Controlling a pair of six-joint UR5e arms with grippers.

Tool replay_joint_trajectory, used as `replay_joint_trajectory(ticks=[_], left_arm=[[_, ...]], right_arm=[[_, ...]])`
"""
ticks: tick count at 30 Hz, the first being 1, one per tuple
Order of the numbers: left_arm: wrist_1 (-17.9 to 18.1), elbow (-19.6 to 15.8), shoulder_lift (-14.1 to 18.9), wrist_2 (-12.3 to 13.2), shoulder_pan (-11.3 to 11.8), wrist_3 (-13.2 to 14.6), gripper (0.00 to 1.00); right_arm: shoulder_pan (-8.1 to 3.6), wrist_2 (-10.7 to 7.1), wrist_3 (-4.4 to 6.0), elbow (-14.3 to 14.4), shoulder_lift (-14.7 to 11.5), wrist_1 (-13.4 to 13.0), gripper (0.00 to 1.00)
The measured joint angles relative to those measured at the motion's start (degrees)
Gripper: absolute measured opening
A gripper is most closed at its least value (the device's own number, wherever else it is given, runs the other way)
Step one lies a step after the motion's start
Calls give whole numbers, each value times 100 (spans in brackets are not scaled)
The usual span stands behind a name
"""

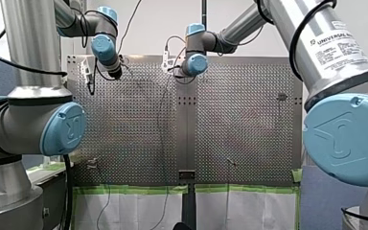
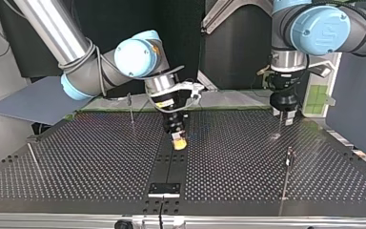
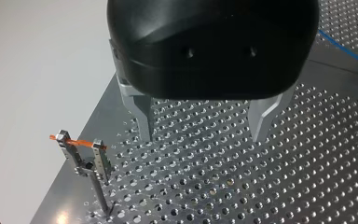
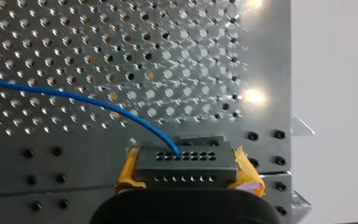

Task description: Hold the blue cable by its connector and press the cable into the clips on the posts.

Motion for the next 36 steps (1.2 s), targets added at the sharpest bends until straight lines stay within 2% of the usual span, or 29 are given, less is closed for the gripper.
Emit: replay_joint_trajectory(ticks=[5,10,16,29,36], left_arm=[[-72,0,1,180,3,-245,100],[-98,0,4,398,23,-469,100],[6,26,-6,740,63,-812,100],[514,56,-186,1401,59,-1474,100],[467,93,-480,1759,-38,-1831,100]], right_arm=[[6,201,-62,-1,-149,35,0],[15,263,-71,-1,-183,42,0],[22,253,-76,0,-184,42,0],[18,173,-65,0,-172,19,0],[7,130,-46,0,-172,16,0]])
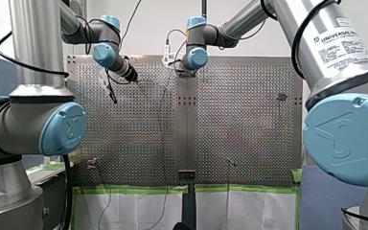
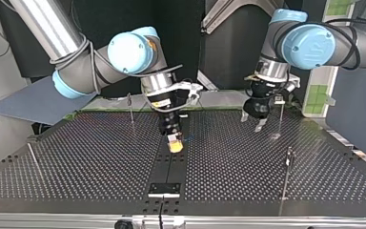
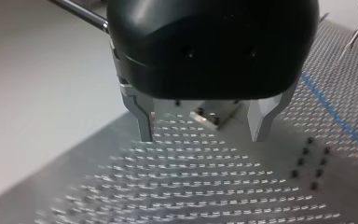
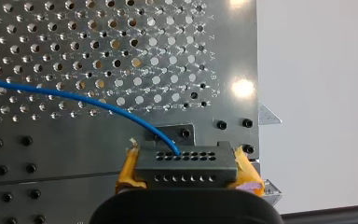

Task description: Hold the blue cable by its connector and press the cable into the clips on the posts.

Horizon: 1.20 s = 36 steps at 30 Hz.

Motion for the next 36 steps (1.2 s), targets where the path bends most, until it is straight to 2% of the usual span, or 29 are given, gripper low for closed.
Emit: replay_joint_trajectory(ticks=[15,26,36], left_arm=[[-106,234,-160,748,-191,-748,100],[-210,436,-565,1316,-319,-1315,100],[-246,598,-593,1808,-387,-1808,100]], right_arm=[[-12,-60,13,0,5,-9,0],[-21,-69,21,2,5,-1,0],[-24,-69,21,3,6,-1,0]])
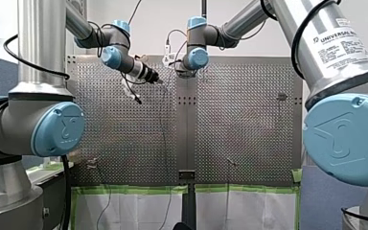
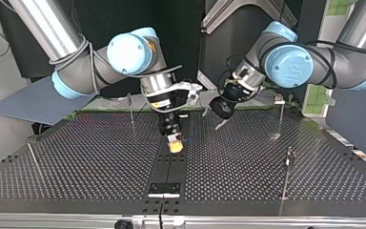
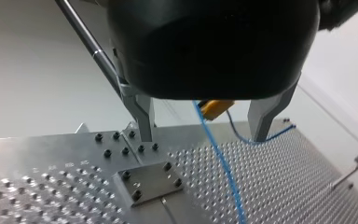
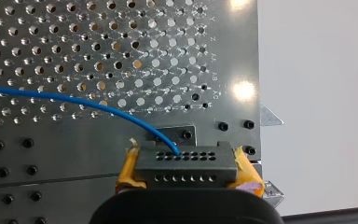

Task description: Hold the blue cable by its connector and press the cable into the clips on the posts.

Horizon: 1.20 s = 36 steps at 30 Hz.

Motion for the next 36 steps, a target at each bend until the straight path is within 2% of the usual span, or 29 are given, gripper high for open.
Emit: replay_joint_trajectory(ticks=[5,8,24,36], left_arm=[[33,22,-59,240,-15,-240,100],[45,81,-152,289,-32,-284,100],[212,241,-264,209,-34,-447,100],[374,291,-539,204,-136,-482,100]], right_arm=[[-3,0,0,-1,2,0,0],[-3,0,0,-1,3,0,0],[9,-17,0,-2,6,0,0],[15,-34,4,-1,9,1,0]])
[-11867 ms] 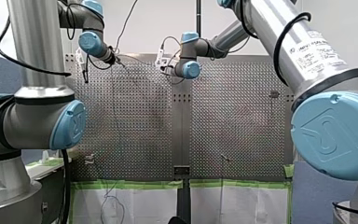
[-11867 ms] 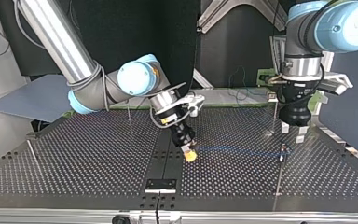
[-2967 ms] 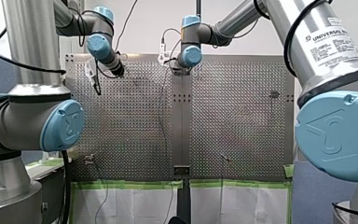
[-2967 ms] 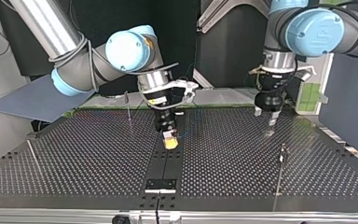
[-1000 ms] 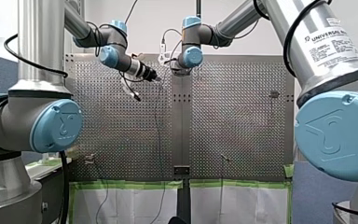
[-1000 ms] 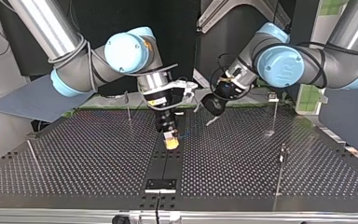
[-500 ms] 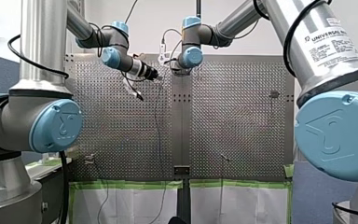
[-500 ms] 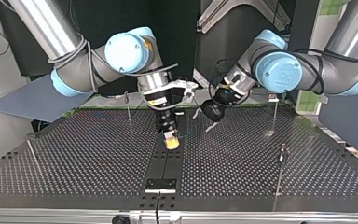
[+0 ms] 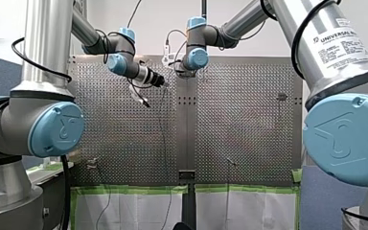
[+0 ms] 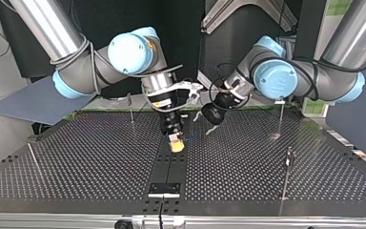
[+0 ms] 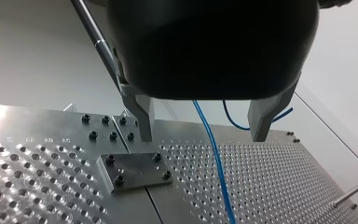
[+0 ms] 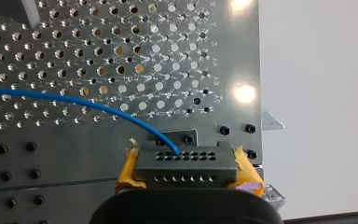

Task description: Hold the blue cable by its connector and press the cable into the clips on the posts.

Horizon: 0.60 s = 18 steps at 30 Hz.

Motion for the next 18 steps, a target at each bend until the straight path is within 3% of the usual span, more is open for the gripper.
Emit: replay_joint_trajectory(ticks=[11,18], left_arm=[[407,141,-90,6,-69,-240,100],[434,312,-364,-62,-189,-142,100]], right_arm=[[13,-1,14,-1,0,-1,0],[16,-13,14,-2,0,-1,0]])
